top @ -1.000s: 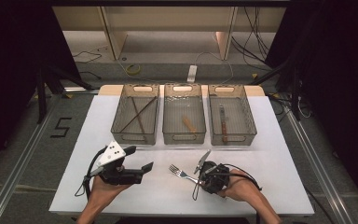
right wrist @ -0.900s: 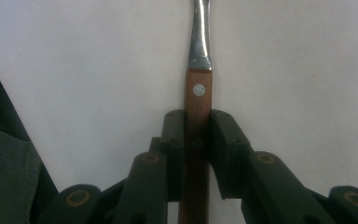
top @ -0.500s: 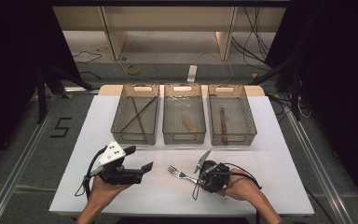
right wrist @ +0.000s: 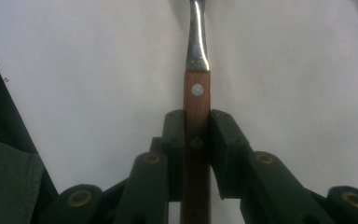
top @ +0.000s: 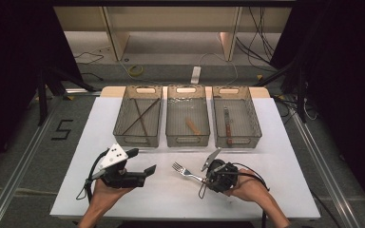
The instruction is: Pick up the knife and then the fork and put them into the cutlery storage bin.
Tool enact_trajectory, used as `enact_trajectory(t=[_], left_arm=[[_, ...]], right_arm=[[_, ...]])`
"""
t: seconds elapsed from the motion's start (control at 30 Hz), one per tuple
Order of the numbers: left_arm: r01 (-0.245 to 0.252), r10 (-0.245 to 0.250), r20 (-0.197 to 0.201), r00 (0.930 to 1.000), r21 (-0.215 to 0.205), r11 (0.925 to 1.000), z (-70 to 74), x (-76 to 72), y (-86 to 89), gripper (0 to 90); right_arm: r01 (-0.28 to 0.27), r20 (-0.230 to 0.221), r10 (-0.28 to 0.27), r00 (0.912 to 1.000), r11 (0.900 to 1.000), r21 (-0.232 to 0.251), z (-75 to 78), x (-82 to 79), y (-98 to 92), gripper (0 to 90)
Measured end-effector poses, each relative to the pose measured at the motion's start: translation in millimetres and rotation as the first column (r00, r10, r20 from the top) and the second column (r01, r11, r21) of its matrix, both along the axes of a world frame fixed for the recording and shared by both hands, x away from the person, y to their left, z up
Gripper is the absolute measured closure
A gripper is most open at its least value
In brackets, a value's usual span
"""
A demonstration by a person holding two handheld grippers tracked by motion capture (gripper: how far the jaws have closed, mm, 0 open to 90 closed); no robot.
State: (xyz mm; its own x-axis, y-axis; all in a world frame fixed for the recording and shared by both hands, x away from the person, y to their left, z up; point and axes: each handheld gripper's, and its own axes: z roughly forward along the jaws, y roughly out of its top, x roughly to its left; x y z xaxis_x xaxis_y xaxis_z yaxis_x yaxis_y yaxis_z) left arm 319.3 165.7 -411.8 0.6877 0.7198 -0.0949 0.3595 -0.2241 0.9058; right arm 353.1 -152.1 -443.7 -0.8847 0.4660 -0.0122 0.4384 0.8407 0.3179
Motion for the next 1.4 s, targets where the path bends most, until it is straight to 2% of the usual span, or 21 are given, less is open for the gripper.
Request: enact_trajectory(t=[0.4,0.8,1.17,1.4], left_arm=[[0.000,0.000,0.001,1.0000,0.001,1.0000,-0.1,-0.1,0.0,15.2],[0.001,-0.001,0.001,1.0000,0.001,1.0000,-0.2,0.2,-0.3,15.2],[-0.002,0.002,-0.002,1.0000,0.003,1.0000,-0.7,0.7,0.1,15.2],[-0.006,0.006,-0.003,1.0000,0.003,1.0000,-0.9,1.1,0.9,15.2]], right_arm=[[0.032,0.033,-0.034,0.9989,0.998,0.055,11.9,6.0,-14.6,77.0],[0.104,0.079,-0.114,0.9903,0.988,0.115,29.8,16.1,-40.6,77.0],[0.174,0.113,-0.198,0.9737,0.966,0.193,45.4,30.8,-61.1,77.0],[0.218,0.137,-0.251,0.9581,0.951,0.217,52.4,43.6,-67.3,77.0]])
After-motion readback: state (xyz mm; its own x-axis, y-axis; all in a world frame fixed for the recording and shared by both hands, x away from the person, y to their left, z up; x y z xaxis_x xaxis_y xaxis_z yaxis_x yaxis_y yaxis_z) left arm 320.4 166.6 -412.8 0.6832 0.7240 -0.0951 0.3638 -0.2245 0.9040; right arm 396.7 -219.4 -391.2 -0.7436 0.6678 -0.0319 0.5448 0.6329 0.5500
